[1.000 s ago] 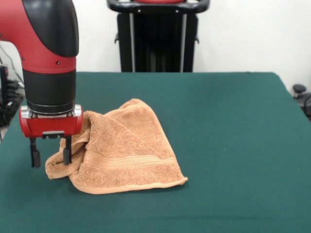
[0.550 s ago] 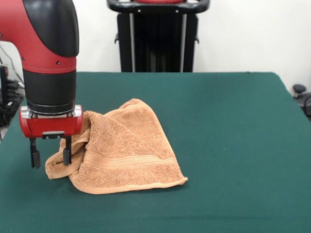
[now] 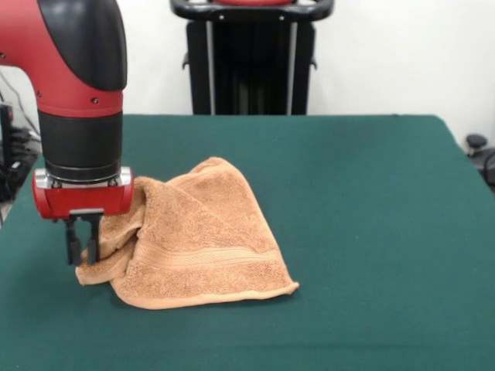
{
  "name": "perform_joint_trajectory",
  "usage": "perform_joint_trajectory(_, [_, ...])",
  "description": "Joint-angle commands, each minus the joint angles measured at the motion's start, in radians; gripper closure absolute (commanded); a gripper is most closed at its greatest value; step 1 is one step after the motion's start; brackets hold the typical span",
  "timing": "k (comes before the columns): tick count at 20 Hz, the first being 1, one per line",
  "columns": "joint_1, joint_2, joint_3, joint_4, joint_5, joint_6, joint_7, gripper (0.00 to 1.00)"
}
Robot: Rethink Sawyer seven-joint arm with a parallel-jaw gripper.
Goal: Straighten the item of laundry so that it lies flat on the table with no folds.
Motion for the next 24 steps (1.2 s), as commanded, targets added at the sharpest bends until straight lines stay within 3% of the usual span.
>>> perform_joint_trajectory(1, [0.05, 0.047, 0.053, 0.112, -0.027, -0.015, 0.002, 1.0])
perform_joint_trajectory(13, [0.051, 0.041, 0.04, 0.126, -0.019, -0.016, 0.029, 1.0])
perform_joint_trajectory(24, [0.059, -0.168, -0.082, 0.365, 0.01, -0.026, 0.172, 1.0])
